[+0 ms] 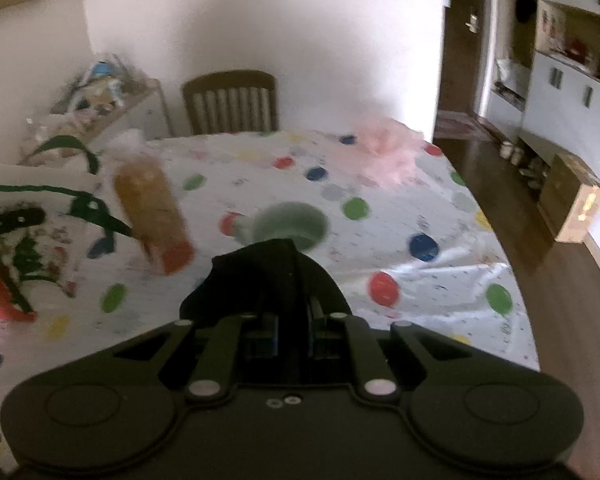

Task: Organize soft objects
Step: 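Lift the tote bag with the left tool while the right tool carries the black mask toward the box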

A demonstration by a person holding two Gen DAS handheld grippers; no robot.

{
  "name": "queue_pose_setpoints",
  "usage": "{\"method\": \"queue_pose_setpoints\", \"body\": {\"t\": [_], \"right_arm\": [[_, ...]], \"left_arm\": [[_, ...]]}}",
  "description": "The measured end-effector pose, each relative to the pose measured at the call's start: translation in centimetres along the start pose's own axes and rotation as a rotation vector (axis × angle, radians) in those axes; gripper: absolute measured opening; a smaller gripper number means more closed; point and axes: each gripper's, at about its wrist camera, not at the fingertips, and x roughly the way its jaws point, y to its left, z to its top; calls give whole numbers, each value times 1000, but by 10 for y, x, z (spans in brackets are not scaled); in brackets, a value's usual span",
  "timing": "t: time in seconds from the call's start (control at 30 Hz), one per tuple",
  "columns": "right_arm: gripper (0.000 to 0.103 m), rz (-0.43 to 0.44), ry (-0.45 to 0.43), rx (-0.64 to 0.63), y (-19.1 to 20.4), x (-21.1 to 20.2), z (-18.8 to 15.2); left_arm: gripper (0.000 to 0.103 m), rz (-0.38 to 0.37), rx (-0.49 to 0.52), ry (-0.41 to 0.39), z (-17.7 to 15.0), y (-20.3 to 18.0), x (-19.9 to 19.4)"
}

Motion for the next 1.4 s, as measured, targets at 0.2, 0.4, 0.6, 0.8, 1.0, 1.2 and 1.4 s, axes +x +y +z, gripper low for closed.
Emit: {"method": "queue_pose_setpoints", "body": {"t": [0.2,0.4,0.6,0.8,1.0,1.2,1.4], "right_arm": [[11,64,-32,-52,45,-19,16],[11,100,-42,-106,95,-26,30],[11,137,-46,-166,150,-28,43],[11,184,-77,-219,203,-28,58],[11,223,-100,-259,249,-23,71],[11,250,-104,-284,289,-5,83],[11,274,-91,-313,327,14,89]], "left_arm": [[10,-11,-1,-24,7,15,-35],[10,-11,-23,-35,13,42,-59],[10,-8,-32,-63,21,75,-83],[10,7,-34,-94,28,108,-101],[10,34,-43,-114,33,143,-113],[10,82,-50,-120,34,178,-119],[10,138,-54,-121,33,214,-123]]}}
